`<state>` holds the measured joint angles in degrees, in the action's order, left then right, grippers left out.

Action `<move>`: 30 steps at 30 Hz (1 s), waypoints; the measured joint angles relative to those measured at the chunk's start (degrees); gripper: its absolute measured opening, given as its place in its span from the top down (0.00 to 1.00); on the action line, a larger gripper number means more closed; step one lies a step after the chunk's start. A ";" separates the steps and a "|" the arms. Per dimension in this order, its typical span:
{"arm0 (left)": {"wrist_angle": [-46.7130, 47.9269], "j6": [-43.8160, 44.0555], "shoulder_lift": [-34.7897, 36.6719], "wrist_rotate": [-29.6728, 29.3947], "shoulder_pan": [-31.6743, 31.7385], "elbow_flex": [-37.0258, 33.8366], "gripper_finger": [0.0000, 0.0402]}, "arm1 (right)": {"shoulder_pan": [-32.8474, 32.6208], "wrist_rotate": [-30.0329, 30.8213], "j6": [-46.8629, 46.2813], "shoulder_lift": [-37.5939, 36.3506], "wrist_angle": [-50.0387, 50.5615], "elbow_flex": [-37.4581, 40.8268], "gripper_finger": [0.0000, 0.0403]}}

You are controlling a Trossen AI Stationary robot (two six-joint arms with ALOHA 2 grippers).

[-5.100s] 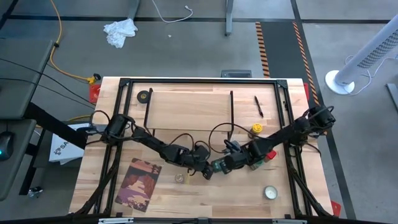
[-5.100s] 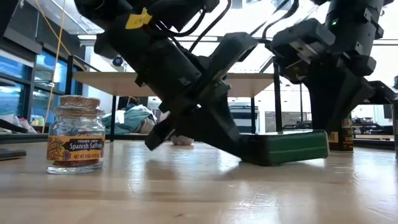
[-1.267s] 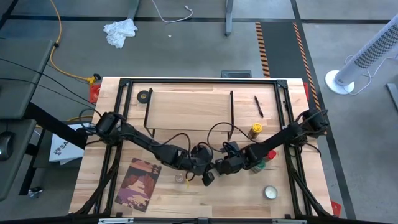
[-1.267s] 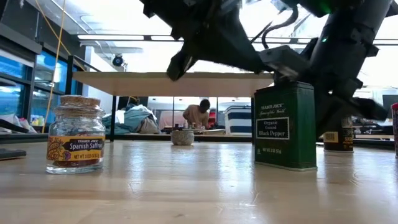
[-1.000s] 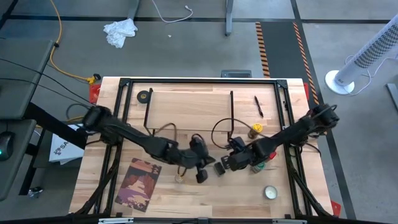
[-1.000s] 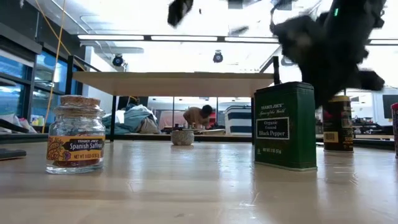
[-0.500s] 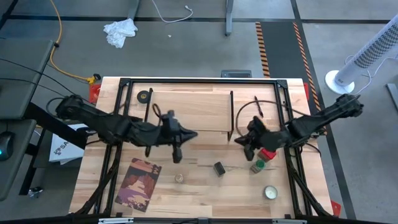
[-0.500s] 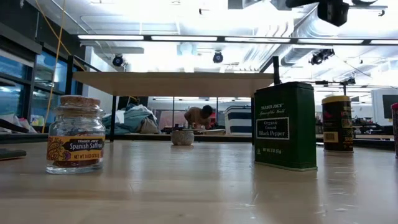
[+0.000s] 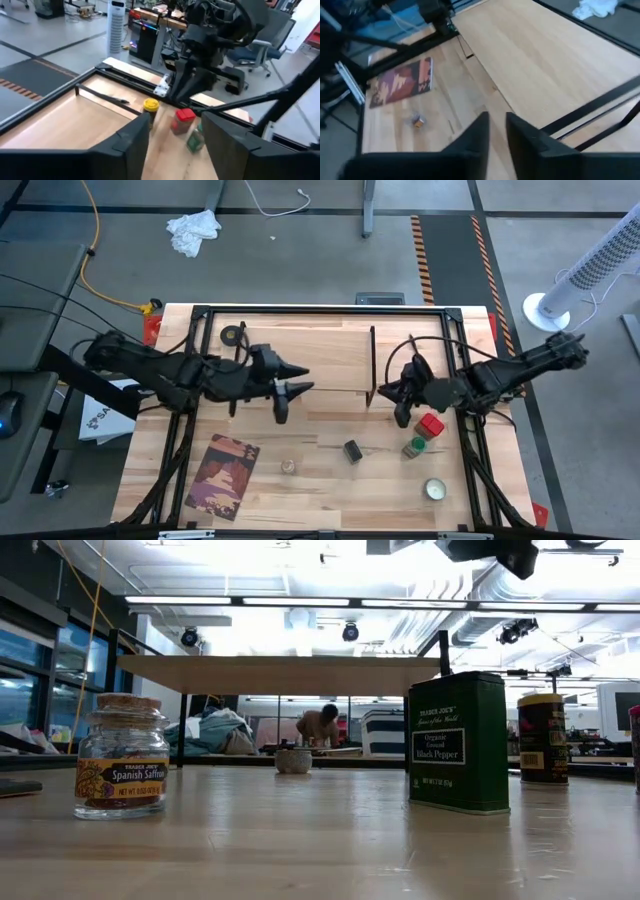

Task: Shelf spices
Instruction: Put the green seasoning can on the shelf

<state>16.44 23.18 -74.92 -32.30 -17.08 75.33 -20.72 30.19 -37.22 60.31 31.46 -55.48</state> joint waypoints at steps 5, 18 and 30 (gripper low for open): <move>-0.54 -1.38 -3.46 0.21 4.49 2.91 0.51 | 2.06 -1.80 5.90 -0.04 0.83 0.00 0.63; 20.30 -13.81 -7.49 -10.68 5.43 21.93 0.51 | 6.08 -14.33 17.96 0.62 0.74 -0.58 0.40; 51.36 9.01 -7.10 -8.48 -2.54 18.42 0.51 | -1.49 -20.96 11.44 22.26 12.22 -12.45 0.40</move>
<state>67.80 32.20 -82.02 -40.78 -19.62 93.75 -22.21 9.22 -25.78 82.58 43.68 -67.93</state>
